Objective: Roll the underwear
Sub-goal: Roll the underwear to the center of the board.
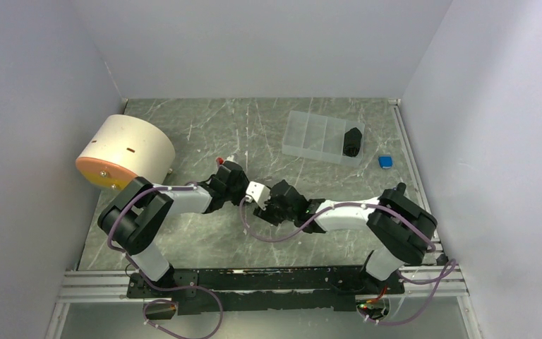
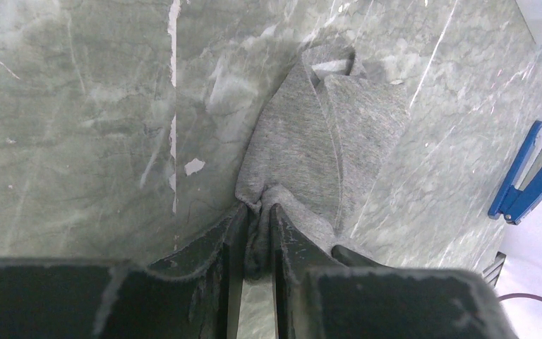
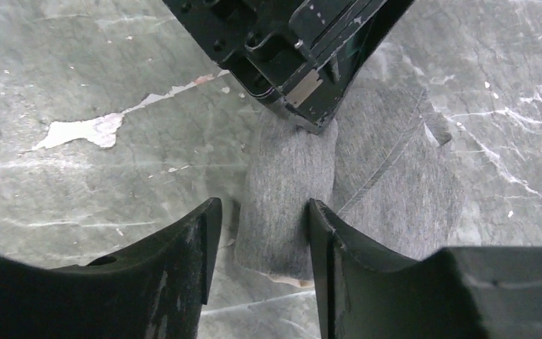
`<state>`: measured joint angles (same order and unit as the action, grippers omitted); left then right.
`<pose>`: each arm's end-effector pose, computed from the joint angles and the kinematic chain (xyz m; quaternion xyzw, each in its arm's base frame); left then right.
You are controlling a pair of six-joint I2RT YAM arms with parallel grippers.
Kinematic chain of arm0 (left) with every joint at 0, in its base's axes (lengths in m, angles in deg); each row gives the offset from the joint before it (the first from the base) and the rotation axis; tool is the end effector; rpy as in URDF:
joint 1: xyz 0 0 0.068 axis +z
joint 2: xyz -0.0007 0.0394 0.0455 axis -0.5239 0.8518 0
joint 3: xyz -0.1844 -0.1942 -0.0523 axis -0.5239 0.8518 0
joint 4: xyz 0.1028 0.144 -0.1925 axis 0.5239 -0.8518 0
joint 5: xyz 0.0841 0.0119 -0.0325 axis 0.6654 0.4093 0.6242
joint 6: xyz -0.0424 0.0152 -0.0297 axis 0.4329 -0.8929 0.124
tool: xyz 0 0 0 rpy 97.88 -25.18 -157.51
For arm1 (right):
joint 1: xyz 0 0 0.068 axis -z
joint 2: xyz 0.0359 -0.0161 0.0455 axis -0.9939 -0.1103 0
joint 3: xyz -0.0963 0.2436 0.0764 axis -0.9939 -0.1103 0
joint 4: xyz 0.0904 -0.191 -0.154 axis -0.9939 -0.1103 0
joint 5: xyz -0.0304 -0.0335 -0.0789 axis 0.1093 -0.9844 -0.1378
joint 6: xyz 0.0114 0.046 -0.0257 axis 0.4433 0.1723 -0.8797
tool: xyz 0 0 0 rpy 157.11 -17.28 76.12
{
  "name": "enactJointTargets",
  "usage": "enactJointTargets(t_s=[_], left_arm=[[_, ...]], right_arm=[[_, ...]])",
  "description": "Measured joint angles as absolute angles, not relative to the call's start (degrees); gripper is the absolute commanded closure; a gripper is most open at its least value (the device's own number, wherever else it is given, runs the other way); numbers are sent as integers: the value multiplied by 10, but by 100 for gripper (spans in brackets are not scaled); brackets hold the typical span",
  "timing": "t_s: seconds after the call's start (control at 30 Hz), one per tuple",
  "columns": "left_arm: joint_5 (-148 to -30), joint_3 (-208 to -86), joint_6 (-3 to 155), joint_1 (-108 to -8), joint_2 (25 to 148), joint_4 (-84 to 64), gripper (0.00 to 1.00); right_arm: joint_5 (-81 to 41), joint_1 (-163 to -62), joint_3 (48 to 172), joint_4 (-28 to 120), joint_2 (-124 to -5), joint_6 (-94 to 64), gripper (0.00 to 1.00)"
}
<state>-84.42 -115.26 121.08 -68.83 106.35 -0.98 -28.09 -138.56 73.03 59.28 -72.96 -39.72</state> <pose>0.2480 -0.1912 0.1363 -0.1432 0.9070 -0.3082 0.2488 0.1756 0.2490 0.1555 -0.5324 0.7268 0.1321 0.4133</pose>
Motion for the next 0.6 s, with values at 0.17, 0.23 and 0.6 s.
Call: enactJointTargets(t_s=[0.17, 0.23, 0.6], left_arm=[[-844, -1153, 1211, -688, 1063, -10, 76], [-844, -1153, 1211, -688, 1063, -10, 76], [-833, -1151, 1206, -675, 1022, -59, 31]], right_arm=[[-310, -1392, 732, 606, -751, -409, 63], [-325, -1393, 741, 607, -764, -409, 70], [-261, -1388, 757, 619, -775, -362, 85]])
